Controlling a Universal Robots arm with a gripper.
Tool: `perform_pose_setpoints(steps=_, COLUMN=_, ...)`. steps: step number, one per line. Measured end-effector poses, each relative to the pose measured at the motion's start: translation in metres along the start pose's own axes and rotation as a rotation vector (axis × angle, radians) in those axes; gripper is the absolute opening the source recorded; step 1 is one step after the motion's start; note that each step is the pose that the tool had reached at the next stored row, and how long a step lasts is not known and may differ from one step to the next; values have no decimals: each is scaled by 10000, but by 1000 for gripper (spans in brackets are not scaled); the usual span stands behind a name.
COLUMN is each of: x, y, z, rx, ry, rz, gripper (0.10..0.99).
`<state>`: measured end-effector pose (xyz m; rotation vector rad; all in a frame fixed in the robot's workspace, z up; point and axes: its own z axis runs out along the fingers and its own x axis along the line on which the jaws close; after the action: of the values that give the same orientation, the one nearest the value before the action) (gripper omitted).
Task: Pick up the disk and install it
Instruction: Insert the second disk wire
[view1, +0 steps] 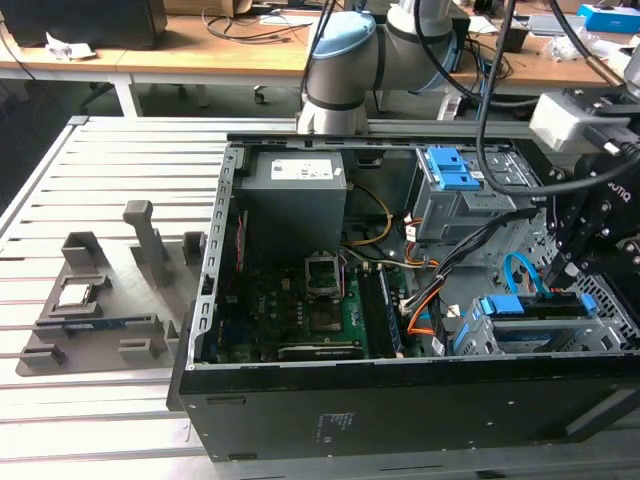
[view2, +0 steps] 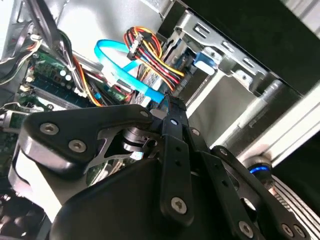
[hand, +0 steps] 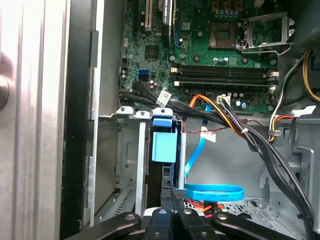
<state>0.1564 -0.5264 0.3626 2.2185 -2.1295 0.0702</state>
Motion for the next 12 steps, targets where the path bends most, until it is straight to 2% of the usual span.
perform_pose_setpoints(steps=5, x=17, y=3, z=-211, rx=0, ry=1, rz=0, gripper=106)
perform_pose_setpoints(steps=12, x=17, y=3, z=-211, rx=-1, ry=2, rz=0, gripper=106)
